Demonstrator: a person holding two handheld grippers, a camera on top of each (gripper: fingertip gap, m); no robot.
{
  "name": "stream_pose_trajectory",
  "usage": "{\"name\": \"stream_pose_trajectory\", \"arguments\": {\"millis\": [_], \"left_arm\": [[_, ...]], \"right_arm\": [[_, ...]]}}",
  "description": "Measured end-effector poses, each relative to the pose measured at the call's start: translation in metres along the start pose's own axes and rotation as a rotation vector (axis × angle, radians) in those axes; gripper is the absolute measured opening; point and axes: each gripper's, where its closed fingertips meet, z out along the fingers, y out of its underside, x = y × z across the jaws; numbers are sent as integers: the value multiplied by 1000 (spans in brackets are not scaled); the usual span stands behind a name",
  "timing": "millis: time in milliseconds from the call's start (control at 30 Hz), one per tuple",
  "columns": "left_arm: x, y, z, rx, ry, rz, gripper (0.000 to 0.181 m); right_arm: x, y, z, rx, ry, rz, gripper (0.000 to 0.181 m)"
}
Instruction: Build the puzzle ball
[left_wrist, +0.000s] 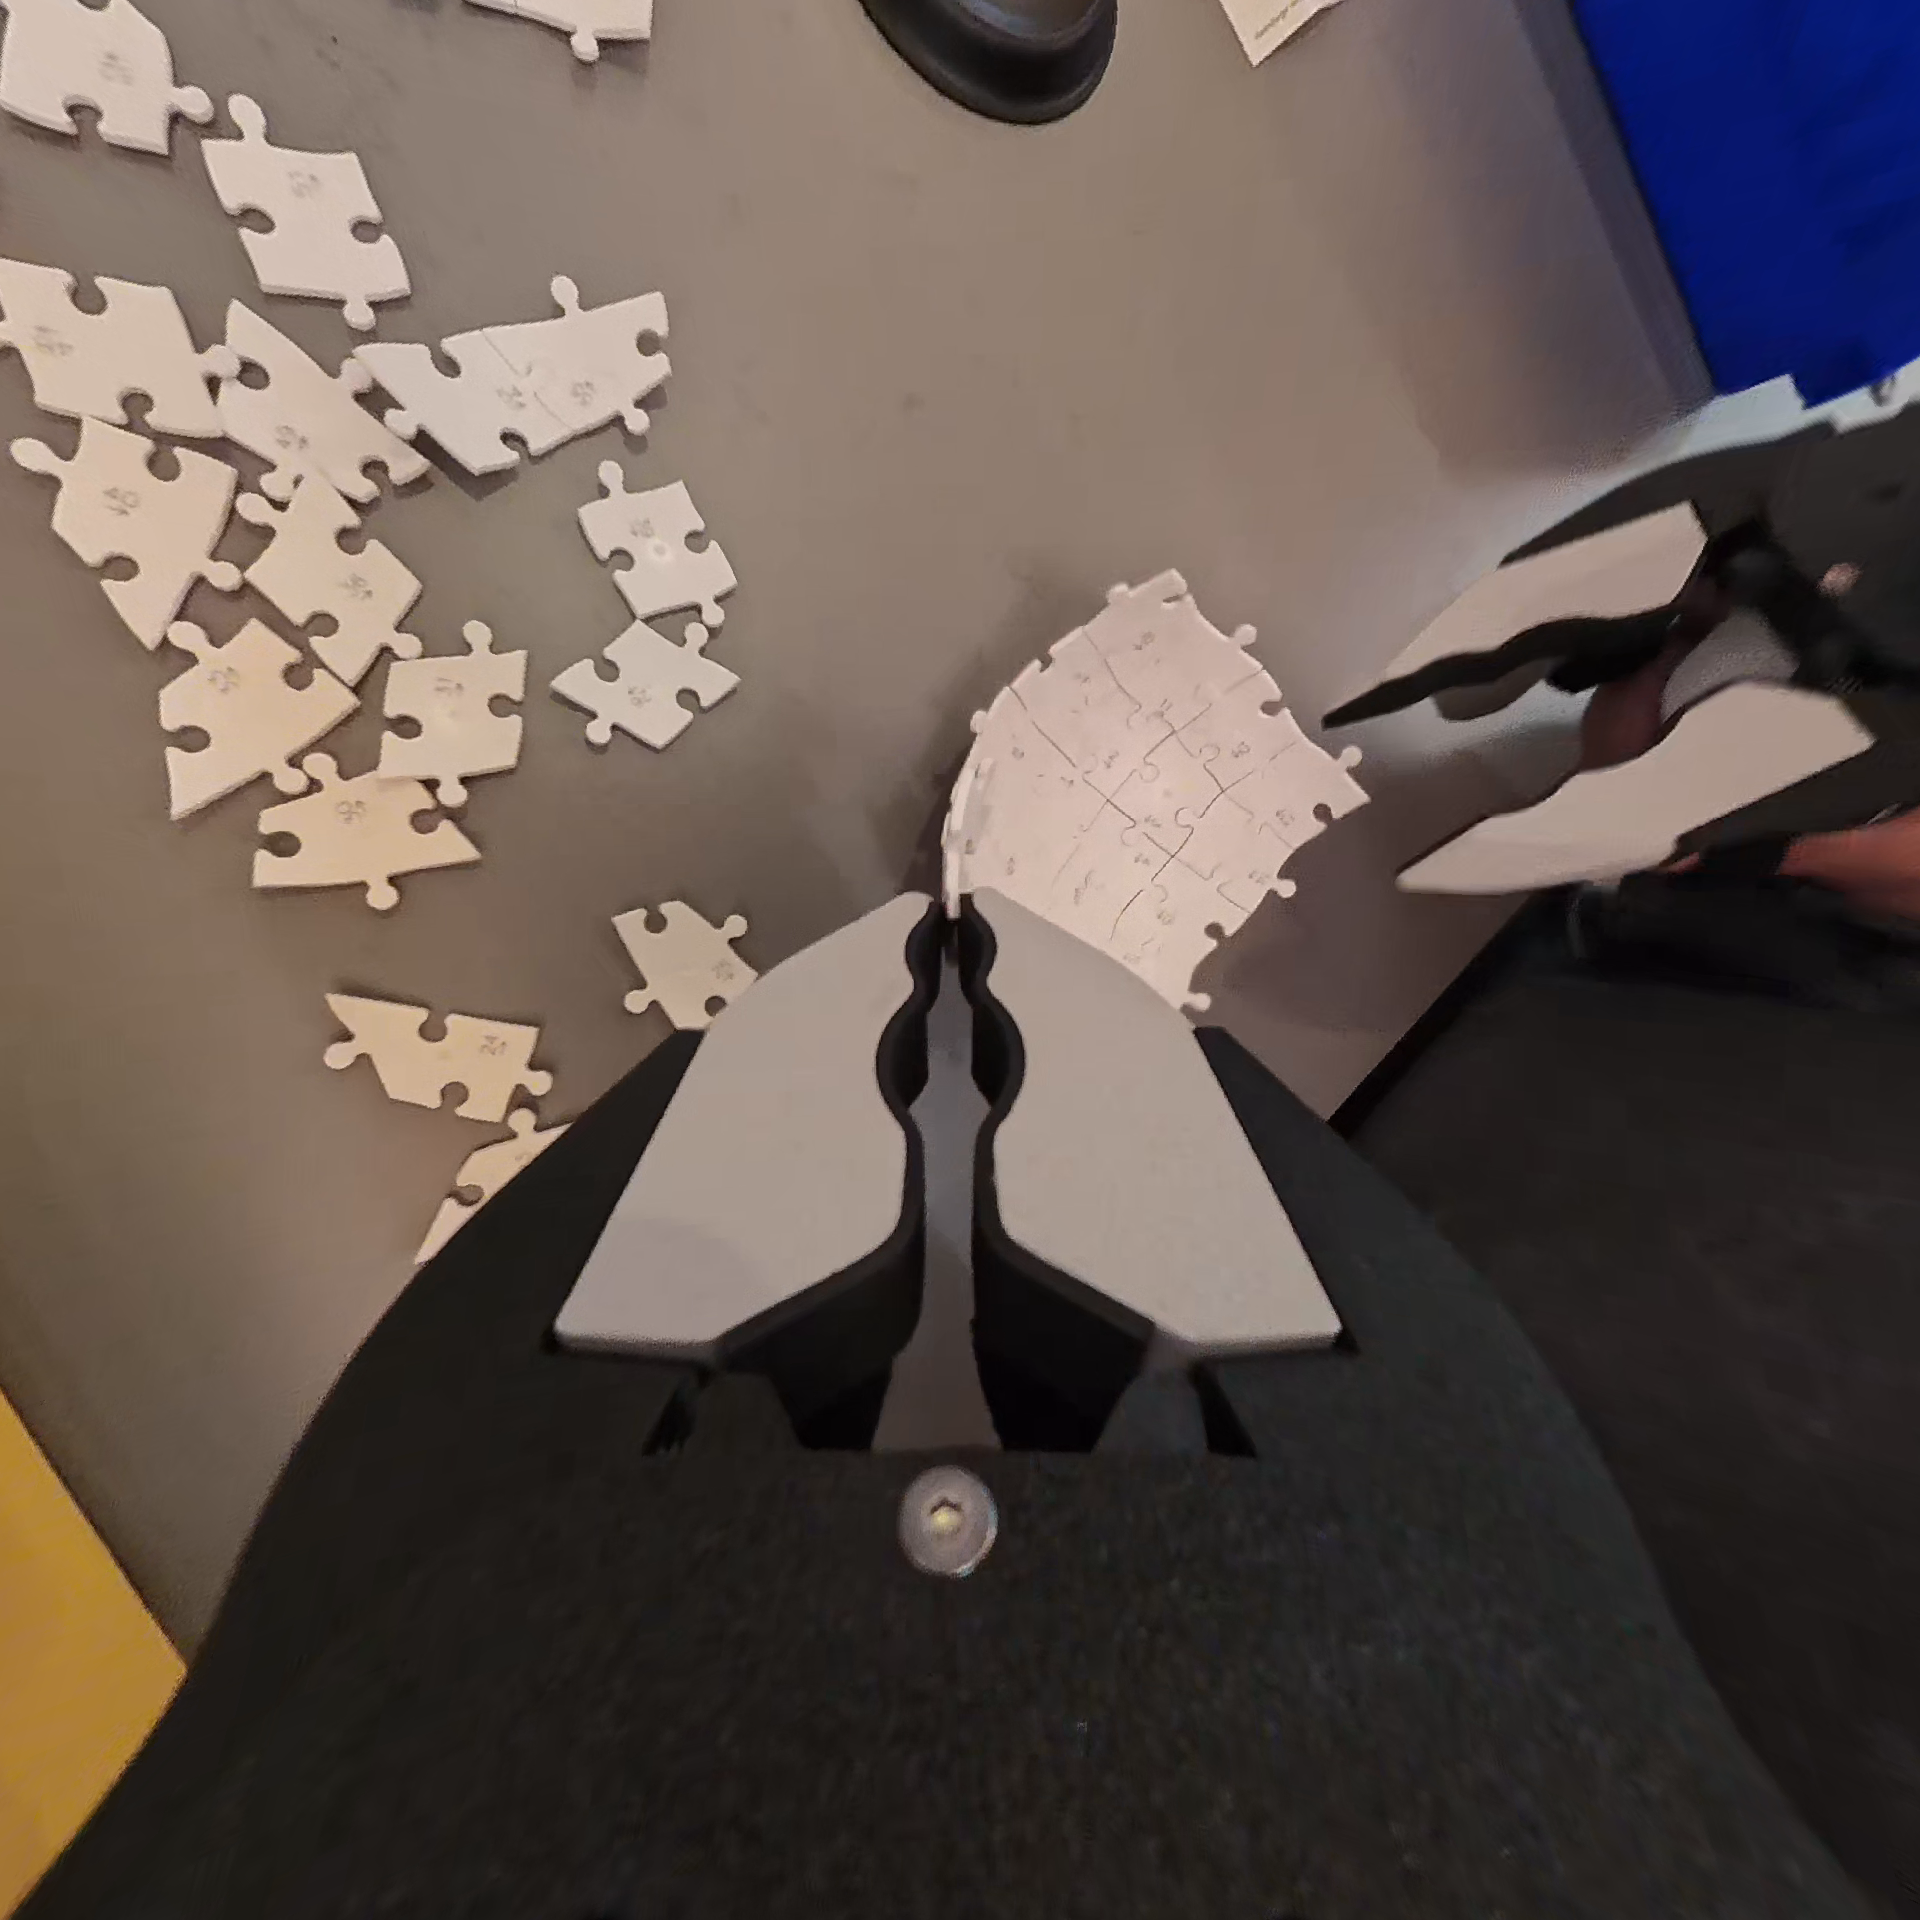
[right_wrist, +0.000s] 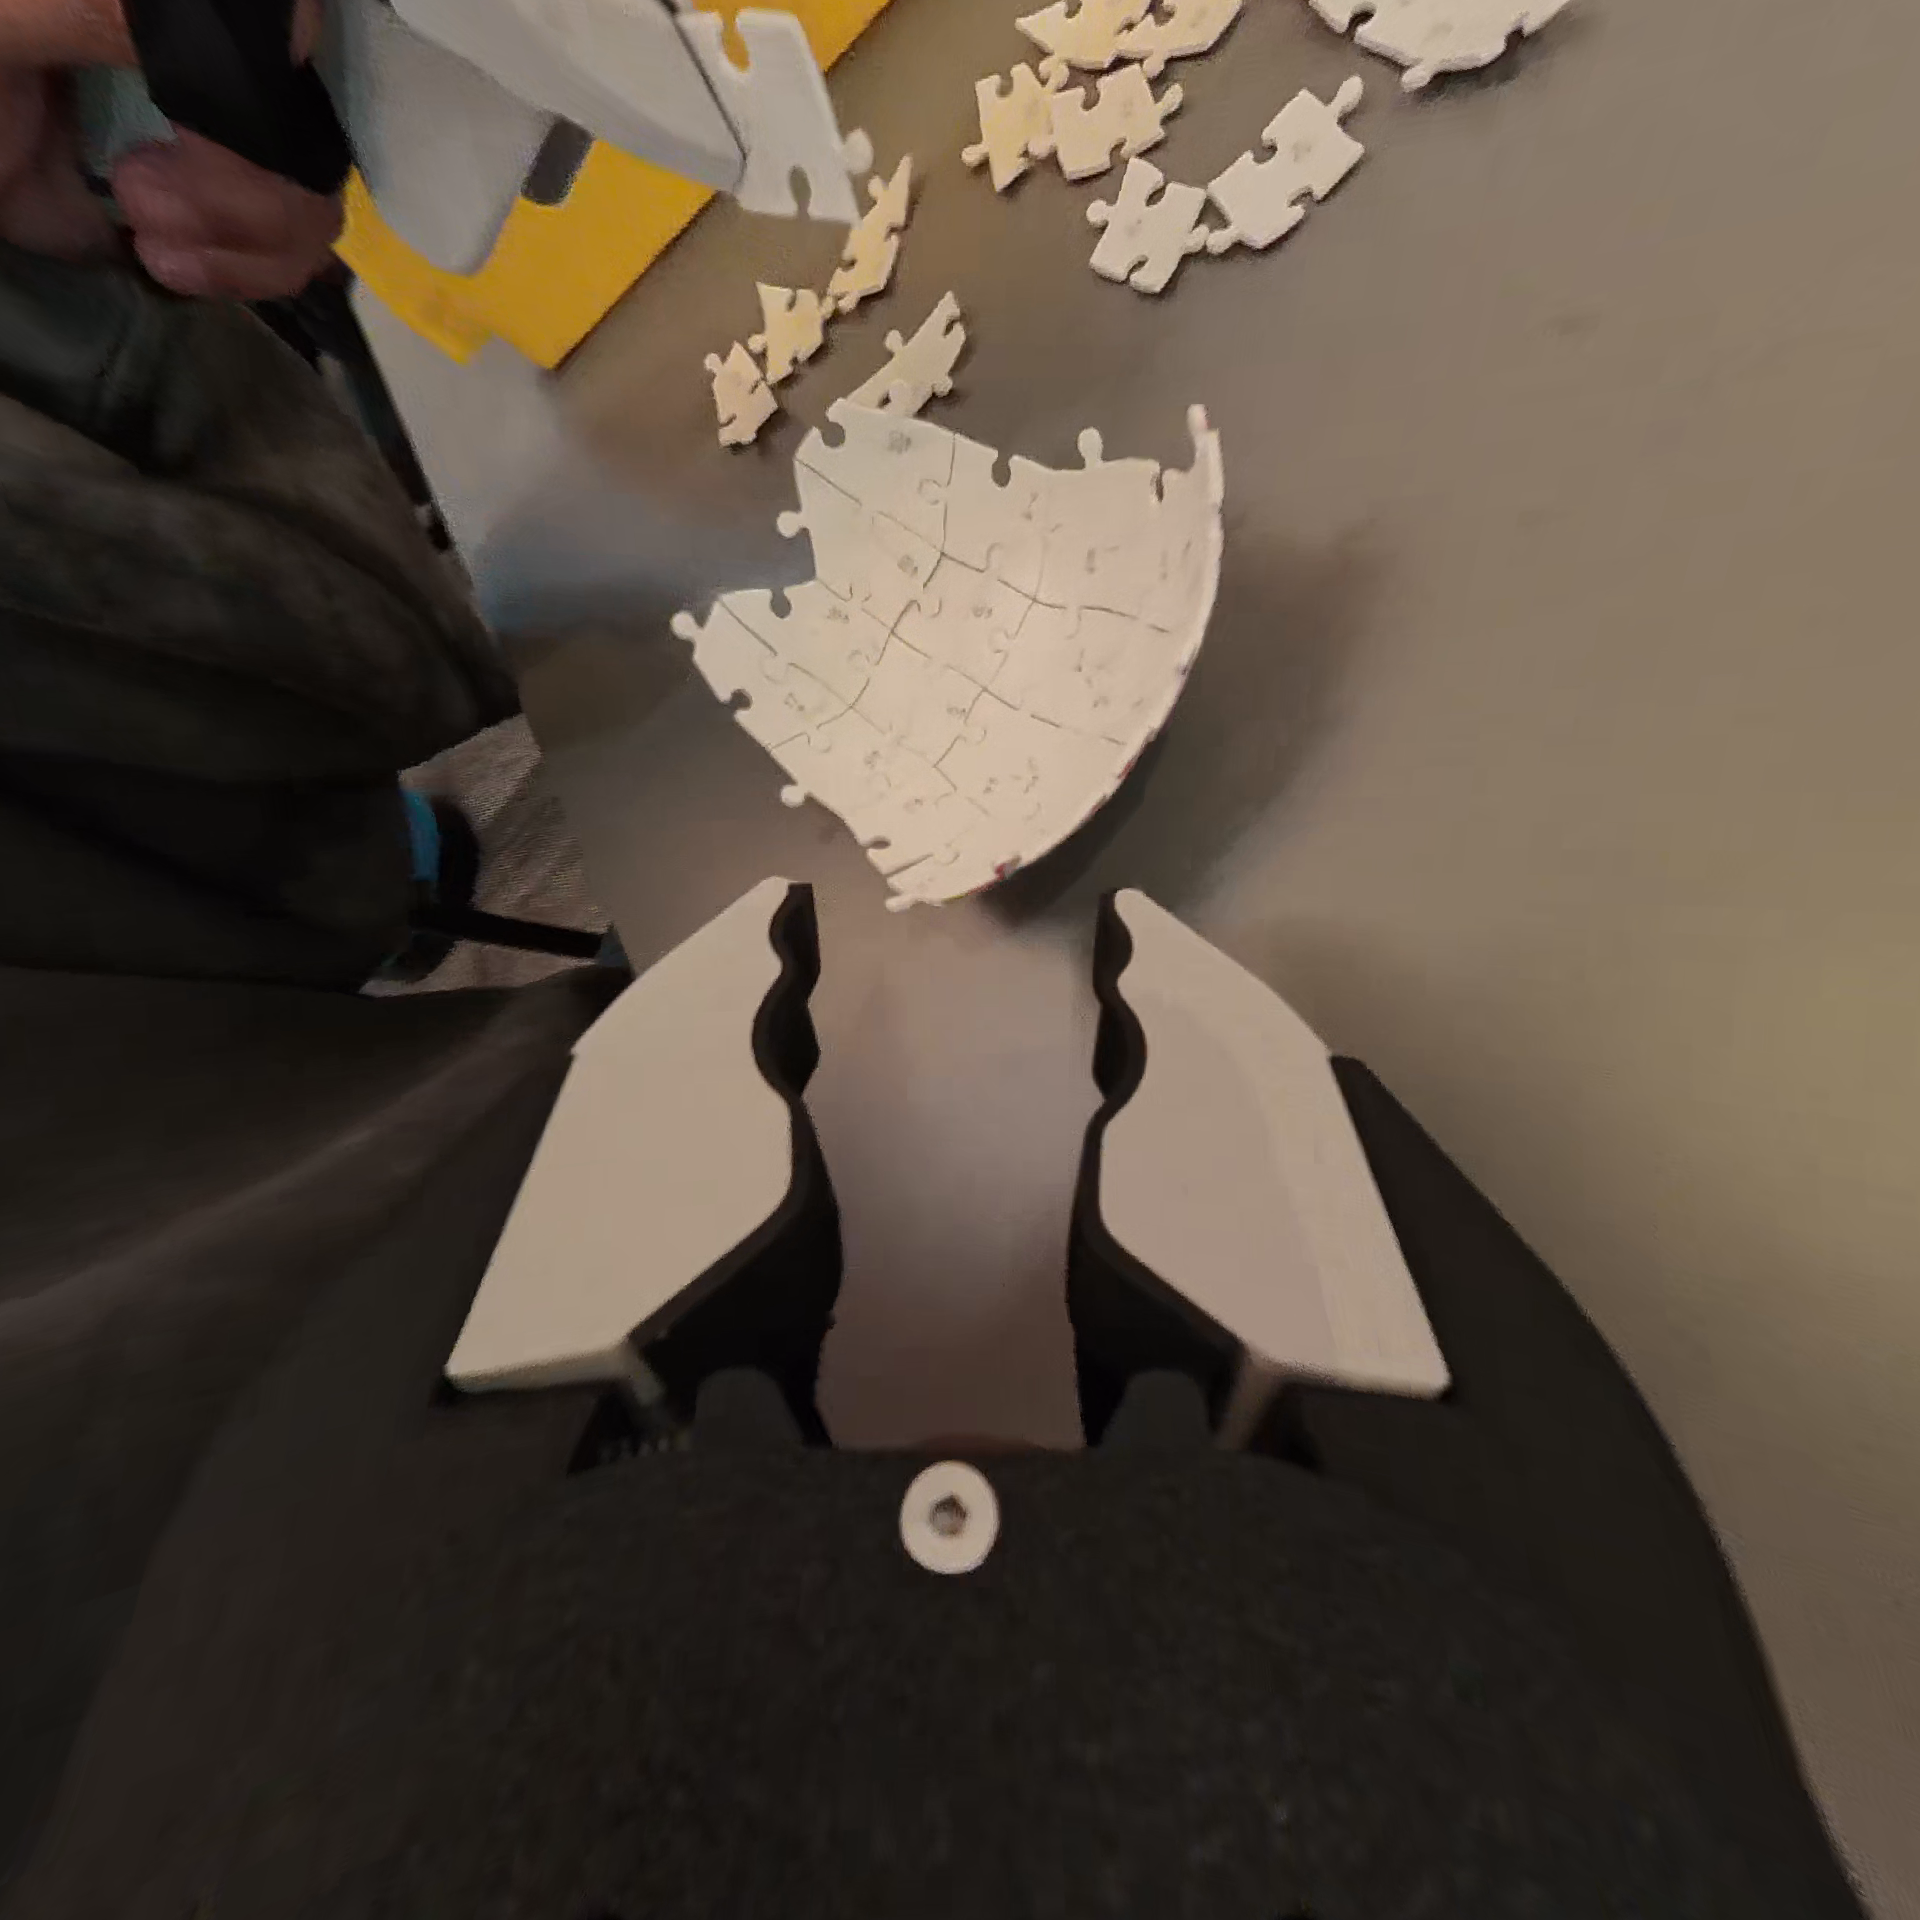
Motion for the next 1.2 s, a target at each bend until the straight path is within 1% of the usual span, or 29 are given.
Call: {"name": "stream_pose_trajectory", "arguments": {"millis": [67,133,233,300,467,600,667,800,867,933,1100,1133,1200], "left_arm": [[0,0,1,18,13,-18,2],[1,4,4,32,32,-37,2],[0,14,10,38,45,-66,2],[-2,20,13,39,54,-93,2],[-5,29,7,78,59,-162,2],[-6,45,1,134,74,-281,2],[3,55,0,185,109,-352,2],[17,74,-4,257,136,-464,2],[21,77,-6,281,154,-504,2],[17,80,-3,277,145,-530,2],[29,75,10,317,300,-707,2],[31,74,13,321,310,-726,2],[30,74,17,305,280,-708,2]], "right_arm": [[-1,3,13,19,62,-7,49],[-1,-1,19,77,99,8,46],[11,-4,19,119,180,8,35],[15,-6,17,128,177,22,23],[22,-13,13,143,249,-27,13],[20,-17,13,146,317,-107,9],[17,-19,14,153,334,-135,9],[14,-21,13,163,378,-192,8],[14,-22,12,161,410,-231,7],[14,-22,11,167,435,-263,6],[14,-29,7,184,510,-351,3],[14,-29,7,181,523,-366,3],[16,-32,7,177,541,-388,3]]}}
